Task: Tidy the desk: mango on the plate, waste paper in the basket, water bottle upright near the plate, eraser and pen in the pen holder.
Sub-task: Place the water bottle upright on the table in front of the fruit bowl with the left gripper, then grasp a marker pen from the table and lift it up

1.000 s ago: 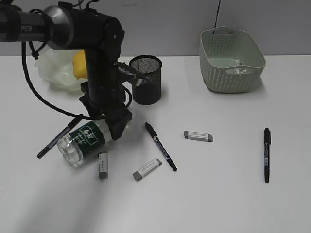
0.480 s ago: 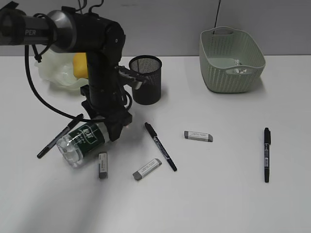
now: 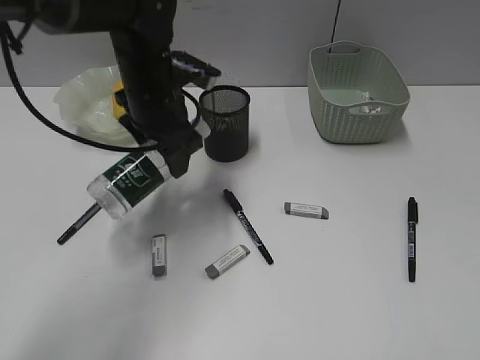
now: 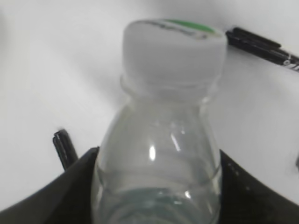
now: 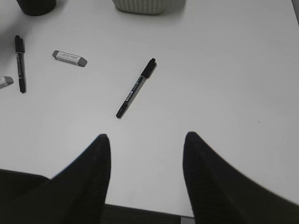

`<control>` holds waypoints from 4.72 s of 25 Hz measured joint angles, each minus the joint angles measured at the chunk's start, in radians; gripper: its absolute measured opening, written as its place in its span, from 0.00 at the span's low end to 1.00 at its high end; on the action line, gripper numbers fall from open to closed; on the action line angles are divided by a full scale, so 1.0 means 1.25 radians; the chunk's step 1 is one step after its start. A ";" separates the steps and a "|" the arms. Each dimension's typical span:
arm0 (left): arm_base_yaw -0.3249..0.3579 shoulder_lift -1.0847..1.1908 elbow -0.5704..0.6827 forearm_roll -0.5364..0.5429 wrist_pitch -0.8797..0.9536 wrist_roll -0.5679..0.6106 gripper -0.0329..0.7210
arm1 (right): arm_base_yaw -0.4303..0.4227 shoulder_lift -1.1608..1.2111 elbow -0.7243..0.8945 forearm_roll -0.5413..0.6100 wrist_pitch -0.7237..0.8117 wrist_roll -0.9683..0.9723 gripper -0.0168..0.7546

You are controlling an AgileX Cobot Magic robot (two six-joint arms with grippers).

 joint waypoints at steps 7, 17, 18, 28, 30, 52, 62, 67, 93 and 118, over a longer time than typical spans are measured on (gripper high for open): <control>0.031 -0.124 0.002 -0.014 0.000 -0.005 0.71 | 0.000 0.000 0.000 0.000 -0.001 0.000 0.55; 0.189 -0.365 0.279 -0.110 -0.220 -0.006 0.71 | 0.000 0.000 0.000 0.000 -0.001 0.000 0.55; 0.206 -0.396 0.330 -0.119 -0.264 -0.006 0.71 | 0.000 0.000 0.000 0.000 -0.001 0.000 0.55; 0.261 -0.556 0.729 -0.173 -0.895 -0.009 0.71 | 0.000 0.000 0.000 0.000 -0.001 0.000 0.55; 0.261 -0.553 0.781 -0.186 -1.015 -0.009 0.71 | 0.000 0.000 0.000 0.000 -0.001 0.000 0.55; 0.261 -0.180 0.897 -0.278 -1.772 -0.131 0.71 | 0.000 0.000 0.000 0.000 -0.012 0.000 0.55; 0.261 -0.127 0.897 -0.283 -1.836 -0.154 0.77 | 0.000 0.000 0.000 0.000 -0.014 0.000 0.55; 0.261 -0.128 0.896 -0.282 -1.831 -0.155 0.86 | 0.000 0.000 0.000 0.000 -0.014 0.000 0.55; 0.262 -0.463 1.020 -0.155 -1.288 -0.158 0.87 | 0.000 0.000 0.000 0.000 -0.015 0.000 0.55; 0.262 -1.180 0.927 -0.069 -0.138 -0.158 0.75 | 0.000 0.000 0.000 -0.001 -0.016 0.000 0.55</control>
